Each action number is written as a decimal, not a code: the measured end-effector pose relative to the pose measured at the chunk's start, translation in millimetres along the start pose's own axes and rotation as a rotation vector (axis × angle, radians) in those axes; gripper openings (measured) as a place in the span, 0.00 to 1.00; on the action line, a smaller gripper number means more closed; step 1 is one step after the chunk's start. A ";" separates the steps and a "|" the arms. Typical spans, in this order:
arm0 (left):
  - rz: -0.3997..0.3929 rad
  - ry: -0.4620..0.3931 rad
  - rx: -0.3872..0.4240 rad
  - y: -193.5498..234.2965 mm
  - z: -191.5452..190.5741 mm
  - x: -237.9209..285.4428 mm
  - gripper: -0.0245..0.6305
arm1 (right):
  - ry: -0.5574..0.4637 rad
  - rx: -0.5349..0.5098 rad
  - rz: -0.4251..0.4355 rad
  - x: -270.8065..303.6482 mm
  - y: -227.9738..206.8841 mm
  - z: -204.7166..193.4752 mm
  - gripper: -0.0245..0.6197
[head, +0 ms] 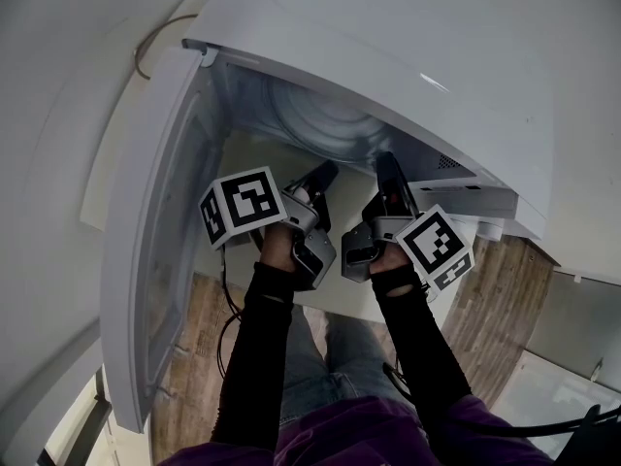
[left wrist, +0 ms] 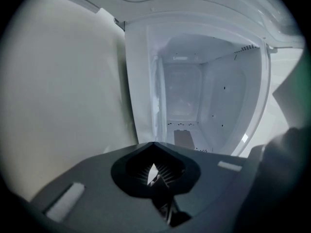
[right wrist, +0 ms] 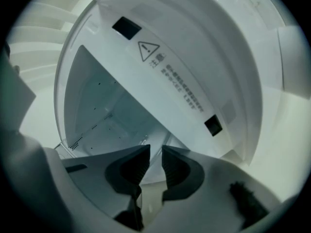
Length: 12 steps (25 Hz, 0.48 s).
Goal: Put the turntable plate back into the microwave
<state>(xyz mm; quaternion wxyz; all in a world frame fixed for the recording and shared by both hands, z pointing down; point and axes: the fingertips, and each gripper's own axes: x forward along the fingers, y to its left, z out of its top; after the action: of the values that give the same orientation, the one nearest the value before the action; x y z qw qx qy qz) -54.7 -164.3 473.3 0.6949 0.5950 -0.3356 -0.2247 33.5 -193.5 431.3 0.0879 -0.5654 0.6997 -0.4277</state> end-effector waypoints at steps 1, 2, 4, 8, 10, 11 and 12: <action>0.001 0.000 0.001 0.8 -0.2 -0.8 0.04 | 0.001 0.006 -0.001 0.4 -1.2 -0.4 0.15; 0.004 0.002 -0.001 2.7 -0.6 -1.0 0.04 | 0.001 0.011 -0.001 0.6 -2.2 -1.0 0.15; 0.010 0.011 -0.010 6.7 -2.1 -0.1 0.04 | 0.001 0.014 -0.003 -0.1 -3.5 -2.1 0.15; 0.026 0.043 -0.017 9.5 -6.0 4.6 0.04 | 0.007 0.008 -0.002 -4.5 -3.0 -5.4 0.15; 0.041 0.064 -0.017 9.3 -8.8 7.0 0.04 | 0.009 0.007 0.000 -8.0 -1.9 -7.1 0.15; 0.047 0.073 -0.017 8.7 -9.9 8.3 0.04 | 0.010 0.009 0.001 -9.6 -1.5 -7.6 0.15; 0.051 0.078 -0.016 8.1 -10.8 9.8 0.04 | 0.011 0.011 0.002 -11.3 -1.0 -7.8 0.15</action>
<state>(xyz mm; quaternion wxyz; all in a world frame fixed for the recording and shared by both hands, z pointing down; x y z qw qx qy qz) -40.8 -162.4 482.4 0.7178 0.5888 -0.3215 -0.1861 33.4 -179.8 432.7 0.0877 -0.5619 0.6986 -0.4343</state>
